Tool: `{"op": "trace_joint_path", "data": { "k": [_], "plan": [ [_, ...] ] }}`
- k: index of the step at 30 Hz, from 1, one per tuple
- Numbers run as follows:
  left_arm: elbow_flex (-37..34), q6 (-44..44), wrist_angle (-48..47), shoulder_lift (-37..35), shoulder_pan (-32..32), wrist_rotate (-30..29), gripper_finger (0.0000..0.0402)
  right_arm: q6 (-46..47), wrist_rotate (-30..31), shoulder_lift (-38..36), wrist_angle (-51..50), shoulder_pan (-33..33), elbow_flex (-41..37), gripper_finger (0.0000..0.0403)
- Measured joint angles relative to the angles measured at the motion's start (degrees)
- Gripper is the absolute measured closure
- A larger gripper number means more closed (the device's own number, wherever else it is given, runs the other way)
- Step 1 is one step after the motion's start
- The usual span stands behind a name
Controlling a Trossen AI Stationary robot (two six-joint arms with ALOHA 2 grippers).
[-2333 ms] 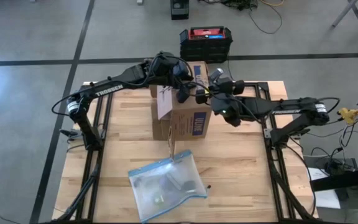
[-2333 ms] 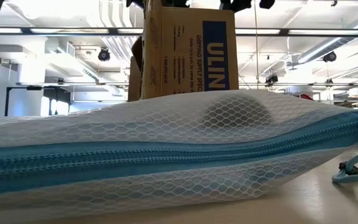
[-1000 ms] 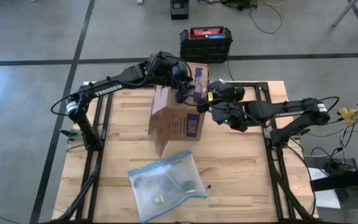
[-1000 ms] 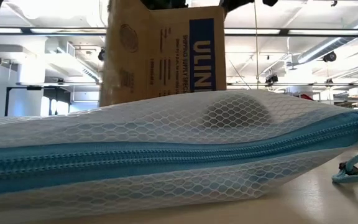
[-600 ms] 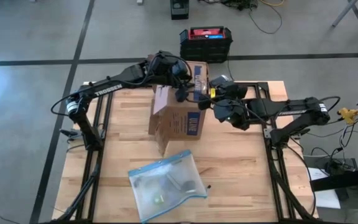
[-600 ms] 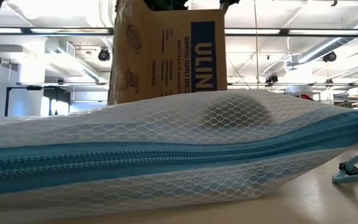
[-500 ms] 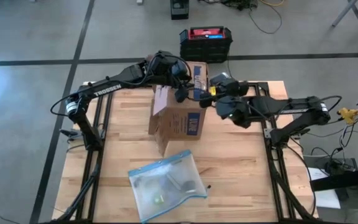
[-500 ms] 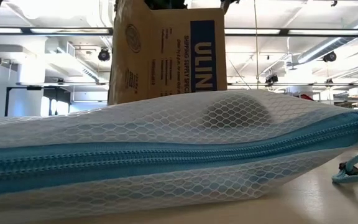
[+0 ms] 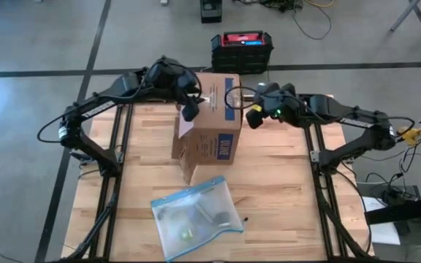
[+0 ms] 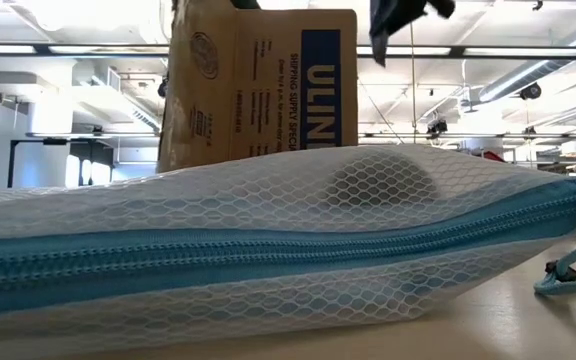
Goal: Unpack boxes
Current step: Break down the box until it is fully flat
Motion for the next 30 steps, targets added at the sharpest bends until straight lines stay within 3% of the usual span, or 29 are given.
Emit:
{"op": "trace_joint_path", "data": {
  "k": [3, 6, 12, 17, 22, 26, 30],
  "plan": [
    [-0.04, -0.43, -6.18, -0.28, 0.02, -6.15, 0.0245, -5.26, -7.55, 0.84, -0.28, -4.06, -0.13, 0.0346],
    [-0.22, -2.47, -10.79, -0.08, 0.02, -9.64, 0.0245, -9.96, -10.65, 1.51, -0.06, -6.78, -0.2, 0.0346],
    [-3.8, -6.12, -13.47, 0.02, -0.14, -10.07, 0.0245, -17.88, -19.45, 2.27, 2.45, -8.89, -0.33, 0.0346],
    [-9.11, -7.61, -12.66, -0.04, -0.13, -8.94, 0.0245, -21.97, -22.15, 3.38, 5.33, -8.78, -0.34, 0.0346],
    [-18.4, -9.32, -1.67, -0.81, -0.4, -0.85, 0.0245, -25.21, -24.34, 3.03, 8.39, -8.27, -0.39, 0.0346],
    [-26.13, -9.24, 15.19, -0.66, -1.42, 7.43, 0.0245, -26.56, -23.89, 2.82, 7.16, -7.68, 1.38, 0.0346],
    [-32.33, -9.77, 31.43, 0.0, -2.52, 7.61, 0.0245, -28.15, -23.9, 2.71, 3.74, -6.42, 5.19, 0.0346]
  ]
}}
